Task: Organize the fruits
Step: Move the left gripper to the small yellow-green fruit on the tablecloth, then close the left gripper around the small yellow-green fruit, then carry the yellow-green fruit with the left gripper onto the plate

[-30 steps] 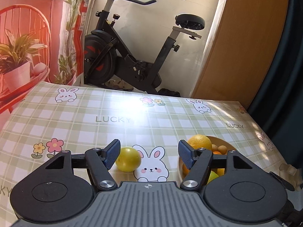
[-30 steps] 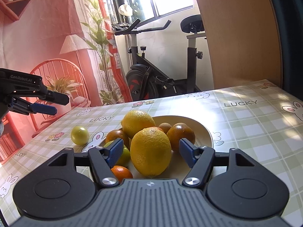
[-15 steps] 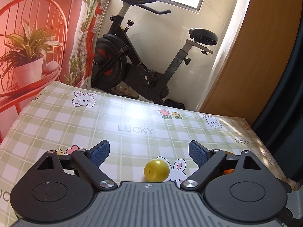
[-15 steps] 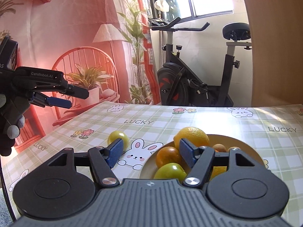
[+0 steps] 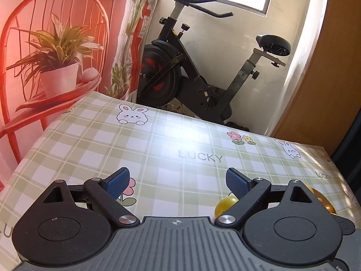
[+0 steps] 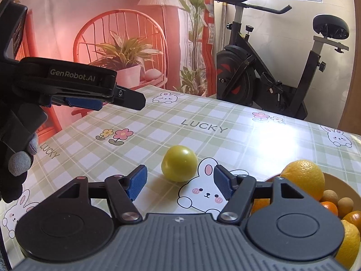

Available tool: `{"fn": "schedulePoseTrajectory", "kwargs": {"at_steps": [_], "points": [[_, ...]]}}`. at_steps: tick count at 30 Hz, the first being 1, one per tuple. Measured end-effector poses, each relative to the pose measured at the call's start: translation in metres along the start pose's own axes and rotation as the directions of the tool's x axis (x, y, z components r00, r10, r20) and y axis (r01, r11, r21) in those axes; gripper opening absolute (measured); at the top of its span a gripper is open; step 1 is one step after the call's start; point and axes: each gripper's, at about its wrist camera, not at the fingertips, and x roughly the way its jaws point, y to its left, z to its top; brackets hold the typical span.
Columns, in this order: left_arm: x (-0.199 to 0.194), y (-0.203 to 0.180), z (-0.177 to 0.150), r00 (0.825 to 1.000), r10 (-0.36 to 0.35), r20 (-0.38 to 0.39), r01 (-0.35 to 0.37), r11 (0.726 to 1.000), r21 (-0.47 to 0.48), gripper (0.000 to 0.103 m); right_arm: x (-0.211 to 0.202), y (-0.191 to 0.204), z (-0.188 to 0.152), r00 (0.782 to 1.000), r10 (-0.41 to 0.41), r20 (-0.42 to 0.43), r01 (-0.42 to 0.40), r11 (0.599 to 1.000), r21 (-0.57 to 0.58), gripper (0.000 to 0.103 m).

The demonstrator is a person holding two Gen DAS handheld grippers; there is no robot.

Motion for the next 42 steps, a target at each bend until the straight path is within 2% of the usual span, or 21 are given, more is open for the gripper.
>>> {"fn": "schedulePoseTrajectory", "kwargs": {"at_steps": [3, 11, 16, 22, 32, 34, 38, 42], "points": [[0.004, 0.006, 0.001, 1.000, 0.013, -0.009, -0.013, 1.000, -0.004, 0.093, 0.014, 0.004, 0.000, 1.000, -0.011, -0.028, 0.012, 1.000, 0.019, 0.068], [0.011, 0.014, -0.002, 0.999, -0.033, -0.027, 0.033, 0.999, -0.017, 0.091, 0.038, 0.007, 0.001, 0.996, -0.075, -0.051, 0.081, 0.989, 0.121, 0.068], [0.021, 0.010, -0.005, 0.986, -0.150, -0.072, 0.149, 0.989, -0.014, 0.082, 0.046, 0.011, -0.001, 0.995, -0.092, -0.026, 0.095, 0.990, 0.107, 0.067], [0.035, -0.009, -0.018, 0.961, -0.253, -0.114, 0.257, 0.966, 0.020, 0.075, 0.049, 0.011, -0.002, 0.997, -0.072, -0.029, 0.074, 0.992, 0.106, 0.057], [0.061, -0.016, -0.033, 0.936, -0.294, -0.195, 0.299, 0.954, -0.008, 0.063, 0.047, 0.004, -0.005, 0.999, -0.034, -0.033, 0.038, 0.989, 0.145, 0.054], [0.062, -0.015, -0.035, 0.931, -0.309, -0.194, 0.311, 0.950, -0.022, 0.056, 0.046, 0.003, -0.005, 0.999, -0.026, -0.033, 0.031, 0.988, 0.150, 0.053], [0.060, -0.016, -0.035, 0.932, -0.313, -0.183, 0.313, 0.949, -0.029, 0.048, 0.045, 0.001, -0.006, 0.999, -0.020, -0.032, 0.025, 0.987, 0.160, 0.053], [0.058, -0.020, -0.036, 0.935, -0.304, -0.186, 0.309, 0.951, 0.001, 0.048, 0.045, 0.000, -0.006, 0.999, -0.016, -0.030, 0.020, 0.986, 0.165, 0.053]]}}
